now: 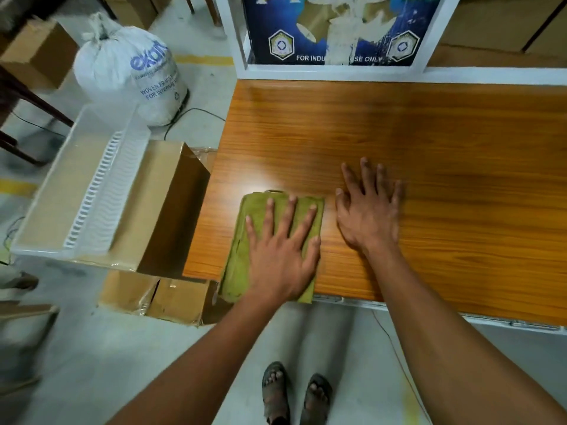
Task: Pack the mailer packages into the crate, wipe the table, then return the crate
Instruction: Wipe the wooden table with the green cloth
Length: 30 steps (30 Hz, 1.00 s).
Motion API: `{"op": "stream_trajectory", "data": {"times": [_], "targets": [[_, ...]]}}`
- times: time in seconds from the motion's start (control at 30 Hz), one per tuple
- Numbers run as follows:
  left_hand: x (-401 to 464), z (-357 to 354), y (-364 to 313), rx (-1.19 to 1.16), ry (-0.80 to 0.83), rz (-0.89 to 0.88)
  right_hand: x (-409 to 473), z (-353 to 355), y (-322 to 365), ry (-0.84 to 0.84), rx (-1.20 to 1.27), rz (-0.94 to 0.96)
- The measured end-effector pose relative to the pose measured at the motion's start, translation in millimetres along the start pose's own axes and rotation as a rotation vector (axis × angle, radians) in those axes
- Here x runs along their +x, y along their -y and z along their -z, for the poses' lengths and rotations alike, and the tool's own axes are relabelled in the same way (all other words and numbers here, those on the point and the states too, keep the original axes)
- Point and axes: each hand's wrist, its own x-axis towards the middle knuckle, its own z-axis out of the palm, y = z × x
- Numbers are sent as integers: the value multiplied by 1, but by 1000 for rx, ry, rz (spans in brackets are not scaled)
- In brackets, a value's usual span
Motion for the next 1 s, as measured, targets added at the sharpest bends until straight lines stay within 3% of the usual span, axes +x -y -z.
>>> {"op": "stream_trajectory", "data": {"times": [0.1,0.3,0.53,0.63,0.87,1.0], "targets": [[18,1,2,-8,-1,15,2,-1,0,-5,7,0],[151,16,8,0,9,65,2,-4,-4,7,1,15],[29,1,-3,-5,15,27,9,1,2,32,4,-6],[68,3,-1,-26,10,21,31,2,6,48,-5,-12],[252,18,1,-2,13,54,74,3,6,20,20,45],[201,15,3,14,-14,49,84,4,7,9,36,36]]}}
